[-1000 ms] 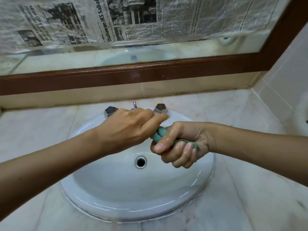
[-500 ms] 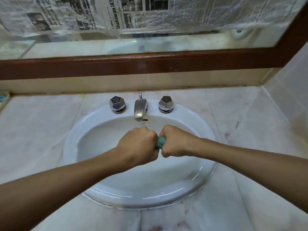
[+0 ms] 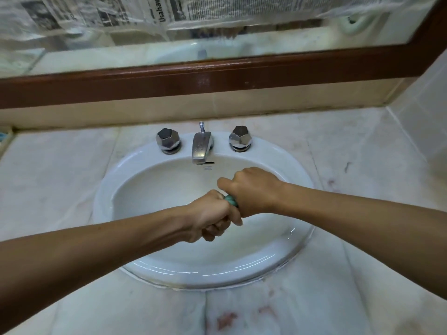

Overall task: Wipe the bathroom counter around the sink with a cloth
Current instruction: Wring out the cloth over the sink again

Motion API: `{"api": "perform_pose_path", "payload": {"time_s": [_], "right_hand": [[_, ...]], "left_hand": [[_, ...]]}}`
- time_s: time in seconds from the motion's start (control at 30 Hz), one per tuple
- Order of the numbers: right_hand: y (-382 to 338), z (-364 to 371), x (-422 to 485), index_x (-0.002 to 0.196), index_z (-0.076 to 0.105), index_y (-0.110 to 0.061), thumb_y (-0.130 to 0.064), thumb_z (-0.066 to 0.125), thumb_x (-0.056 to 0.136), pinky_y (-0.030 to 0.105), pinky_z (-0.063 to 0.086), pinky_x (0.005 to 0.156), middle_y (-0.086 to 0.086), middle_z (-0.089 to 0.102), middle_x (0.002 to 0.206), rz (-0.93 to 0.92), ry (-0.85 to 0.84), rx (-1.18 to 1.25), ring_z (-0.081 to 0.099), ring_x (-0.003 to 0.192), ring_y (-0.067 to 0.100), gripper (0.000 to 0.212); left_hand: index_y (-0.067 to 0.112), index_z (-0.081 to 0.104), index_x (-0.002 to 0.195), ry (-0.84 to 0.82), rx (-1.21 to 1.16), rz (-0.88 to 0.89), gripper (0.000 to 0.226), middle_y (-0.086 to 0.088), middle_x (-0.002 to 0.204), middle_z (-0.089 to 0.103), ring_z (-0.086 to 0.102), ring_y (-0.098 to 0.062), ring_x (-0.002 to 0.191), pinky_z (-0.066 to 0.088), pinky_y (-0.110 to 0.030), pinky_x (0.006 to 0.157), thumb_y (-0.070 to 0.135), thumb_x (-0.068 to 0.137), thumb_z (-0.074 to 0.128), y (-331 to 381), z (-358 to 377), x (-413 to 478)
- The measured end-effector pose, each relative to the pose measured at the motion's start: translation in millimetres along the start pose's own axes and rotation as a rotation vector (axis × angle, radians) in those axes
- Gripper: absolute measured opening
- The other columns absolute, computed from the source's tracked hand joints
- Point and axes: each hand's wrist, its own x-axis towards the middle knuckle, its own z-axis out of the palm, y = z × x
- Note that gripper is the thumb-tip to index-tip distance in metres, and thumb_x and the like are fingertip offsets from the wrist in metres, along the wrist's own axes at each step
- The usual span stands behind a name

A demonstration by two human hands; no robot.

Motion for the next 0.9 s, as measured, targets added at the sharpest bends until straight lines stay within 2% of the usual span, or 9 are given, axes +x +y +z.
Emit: {"api": "perform_pose_path", "payload": {"time_s": [0.1,0.27,0.4,0.5,0.57,0.67,0.73,0.8,0.9], "right_hand": [[3,-3,2,0.112,0.049,-0.010,-0.037,0.062,0.081,0.032,0.032,0.063,0.015,0.066,0.093,-0.034,0.042,-0.065,0.059,0.080,0.036,0.043],[-1,-10,0,0.109,0.048,-0.011,-0.037,0.059,0.083,0.032,0.033,0.062,0.014,0.066,0.093,-0.011,0.048,-0.094,0.041,0.068,0.030,0.039],[-14,-8,-1,0.108,0.047,-0.011,-0.038,0.059,0.083,0.032,0.033,0.060,0.013,0.067,0.092,-0.024,0.044,-0.155,0.053,0.071,0.034,0.039],[-26,-10,-3,0.107,0.047,-0.010,-0.034,0.061,0.081,0.032,0.034,0.059,0.011,0.068,0.089,-0.017,0.040,-0.204,0.045,0.065,0.031,0.037],[-33,-12,-8,0.108,0.048,-0.010,-0.028,0.063,0.080,0.031,0.033,0.059,0.011,0.065,0.088,0.030,0.002,-0.194,0.042,0.065,0.029,0.036],[-43,-5,-20,0.104,0.048,-0.013,-0.016,0.063,0.076,0.029,0.030,0.052,0.009,0.053,0.079,0.165,-0.036,-0.053,0.041,0.063,0.028,0.031],[-51,8,-28,0.096,0.047,-0.017,-0.013,0.060,0.076,0.027,0.026,0.047,0.003,0.042,0.070,0.265,-0.041,0.067,0.041,0.058,0.024,0.024],[-58,24,-34,0.092,0.050,-0.019,-0.016,0.062,0.076,0.027,0.029,0.048,0.001,0.045,0.073,0.367,-0.068,0.208,0.048,0.064,0.025,0.020],[-66,51,-52,0.081,0.052,-0.022,-0.029,0.072,0.073,0.030,0.033,0.054,-0.001,0.051,0.076,0.529,-0.104,0.439,0.053,0.075,0.022,0.023]], "left_hand": [[0.019,0.029,0.049,-0.027,-0.058,-0.001,0.045,0.000,0.042,0.024,0.017,-0.012,0.036,0.015,-0.015,0.043,0.001,0.080,0.058,4,-1,0],[0.020,0.030,0.045,-0.052,-0.086,0.017,0.047,0.000,0.041,0.024,0.017,-0.012,0.035,0.014,-0.016,0.042,0.000,0.079,0.056,3,-3,-4],[0.019,0.029,0.049,-0.061,-0.092,0.059,0.044,0.000,0.042,0.023,0.017,-0.012,0.037,0.014,-0.017,0.042,-0.001,0.078,0.056,-11,-6,-11],[0.018,0.032,0.055,-0.032,-0.120,0.146,0.040,0.000,0.044,0.028,0.020,-0.013,0.039,0.016,-0.020,0.041,-0.002,0.077,0.059,-25,-3,-17],[0.014,0.041,0.059,0.052,-0.026,0.231,0.031,-0.001,0.047,0.039,0.029,-0.014,0.040,0.023,-0.022,0.041,0.002,0.078,0.063,-33,-1,-17],[0.018,0.057,0.080,0.324,0.565,0.419,0.009,-0.003,0.070,0.061,0.055,-0.019,0.062,0.042,-0.027,0.053,0.023,0.083,0.063,-48,-3,-13],[0.023,0.055,0.095,0.494,0.865,0.565,0.012,0.000,0.089,0.065,0.058,-0.021,0.080,0.046,-0.031,0.065,0.031,0.087,0.057,-70,-4,-7],[0.028,0.053,0.107,0.505,0.786,0.664,0.020,0.004,0.103,0.063,0.056,-0.019,0.091,0.047,-0.032,0.074,0.029,0.087,0.055,-102,-2,6],[0.027,0.045,0.135,0.496,0.519,0.501,0.051,0.003,0.133,0.052,0.051,-0.021,0.115,0.042,-0.035,0.096,0.028,0.086,0.060,-149,-1,21]]}}
